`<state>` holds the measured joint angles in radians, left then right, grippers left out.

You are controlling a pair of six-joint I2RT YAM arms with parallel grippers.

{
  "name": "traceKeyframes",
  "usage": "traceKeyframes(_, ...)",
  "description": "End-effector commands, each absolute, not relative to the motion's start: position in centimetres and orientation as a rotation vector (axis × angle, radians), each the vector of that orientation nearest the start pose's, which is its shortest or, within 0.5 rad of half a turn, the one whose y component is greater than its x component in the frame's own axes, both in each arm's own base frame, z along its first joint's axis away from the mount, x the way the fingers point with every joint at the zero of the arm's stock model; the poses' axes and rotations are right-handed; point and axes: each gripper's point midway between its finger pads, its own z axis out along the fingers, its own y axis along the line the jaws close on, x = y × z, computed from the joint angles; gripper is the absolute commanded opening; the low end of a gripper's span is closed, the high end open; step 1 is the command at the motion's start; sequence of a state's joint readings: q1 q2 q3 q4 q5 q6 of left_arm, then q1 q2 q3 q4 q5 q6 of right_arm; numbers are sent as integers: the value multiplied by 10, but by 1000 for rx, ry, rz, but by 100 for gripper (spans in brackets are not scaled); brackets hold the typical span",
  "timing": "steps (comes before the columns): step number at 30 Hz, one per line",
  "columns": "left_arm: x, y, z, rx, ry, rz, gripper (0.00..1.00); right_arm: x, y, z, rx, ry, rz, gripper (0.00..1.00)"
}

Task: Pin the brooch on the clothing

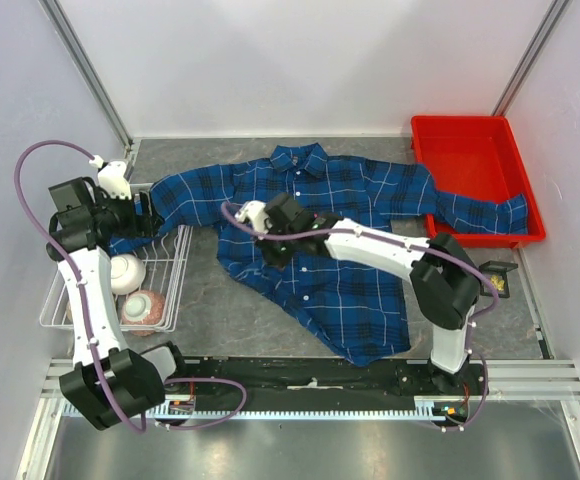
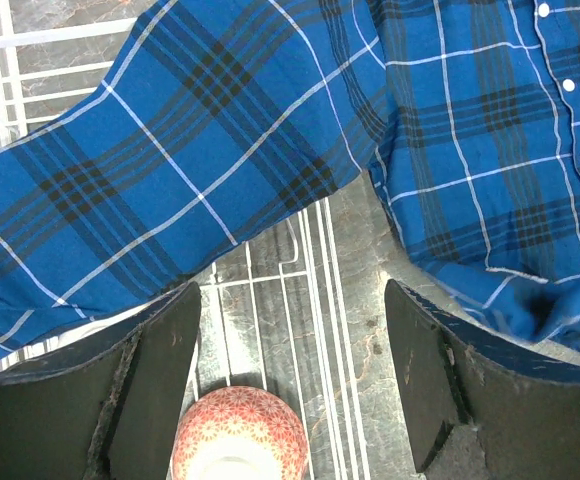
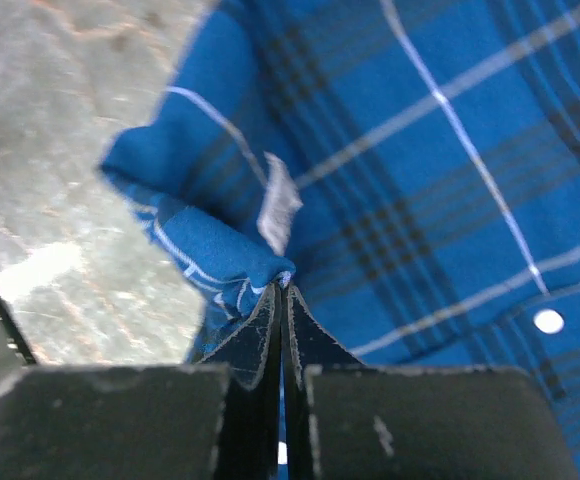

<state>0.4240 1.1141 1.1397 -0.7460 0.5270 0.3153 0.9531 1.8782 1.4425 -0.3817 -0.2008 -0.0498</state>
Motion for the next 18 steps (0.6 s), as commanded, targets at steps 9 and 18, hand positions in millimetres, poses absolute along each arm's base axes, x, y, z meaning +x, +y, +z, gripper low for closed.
traceKeyframes(9,313,53,243,180,2142,-195,80,318,307,43,-937,2514,627,10)
traceKeyframes(18,313,52,240,182,2148,-206,80,334,296,78,-990,2428,542,52)
